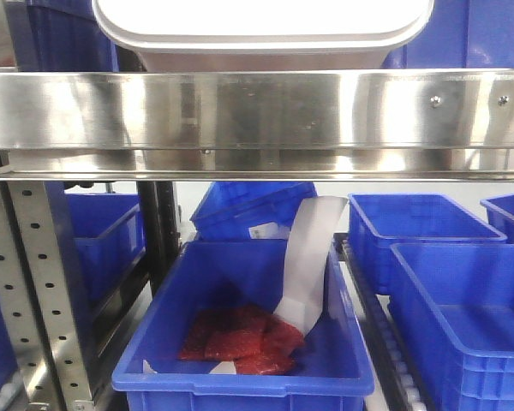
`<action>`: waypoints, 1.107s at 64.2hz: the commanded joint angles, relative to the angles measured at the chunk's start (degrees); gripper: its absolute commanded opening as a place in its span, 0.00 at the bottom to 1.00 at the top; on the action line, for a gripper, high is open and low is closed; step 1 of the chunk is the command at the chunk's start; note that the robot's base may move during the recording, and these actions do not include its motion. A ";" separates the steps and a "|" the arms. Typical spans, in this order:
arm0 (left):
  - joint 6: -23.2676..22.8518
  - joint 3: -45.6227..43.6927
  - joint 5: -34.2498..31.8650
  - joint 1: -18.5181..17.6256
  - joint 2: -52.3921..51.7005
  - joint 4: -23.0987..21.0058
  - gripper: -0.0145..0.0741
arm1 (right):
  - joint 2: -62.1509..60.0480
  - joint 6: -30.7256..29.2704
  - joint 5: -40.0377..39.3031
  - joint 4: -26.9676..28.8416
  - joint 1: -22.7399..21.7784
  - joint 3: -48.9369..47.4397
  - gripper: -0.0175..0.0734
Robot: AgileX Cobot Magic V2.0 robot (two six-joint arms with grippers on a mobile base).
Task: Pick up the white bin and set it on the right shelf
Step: 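Lower the bin onto the upper shelf above the blue crates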
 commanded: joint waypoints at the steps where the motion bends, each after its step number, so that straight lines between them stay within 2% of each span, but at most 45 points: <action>1: 0.43 -1.99 -0.80 0.56 -3.43 -2.03 0.71 | -3.93 -0.95 -0.35 0.77 -1.15 -3.92 0.89; 20: 0.43 -1.99 -4.18 0.56 -5.87 5.93 0.71 | -3.98 -0.90 0.10 -5.00 -3.93 -8.97 0.89; 46: 0.43 -1.99 -6.98 0.56 -12.13 6.84 0.70 | -9.13 -0.90 1.48 -7.64 -7.05 -9.61 0.89; 55: 0.43 -1.99 -6.86 0.56 -13.98 6.84 0.67 | -12.10 -0.65 1.96 -9.27 -7.05 -9.61 0.88; 62: 0.43 -1.99 -6.17 0.56 -15.31 6.84 0.63 | -14.58 0.20 2.41 -10.00 -7.05 -9.61 0.80; 71: 0.43 -1.99 -3.11 0.56 -17.31 6.84 0.51 | -17.85 1.32 3.19 -12.73 -7.05 -9.61 0.60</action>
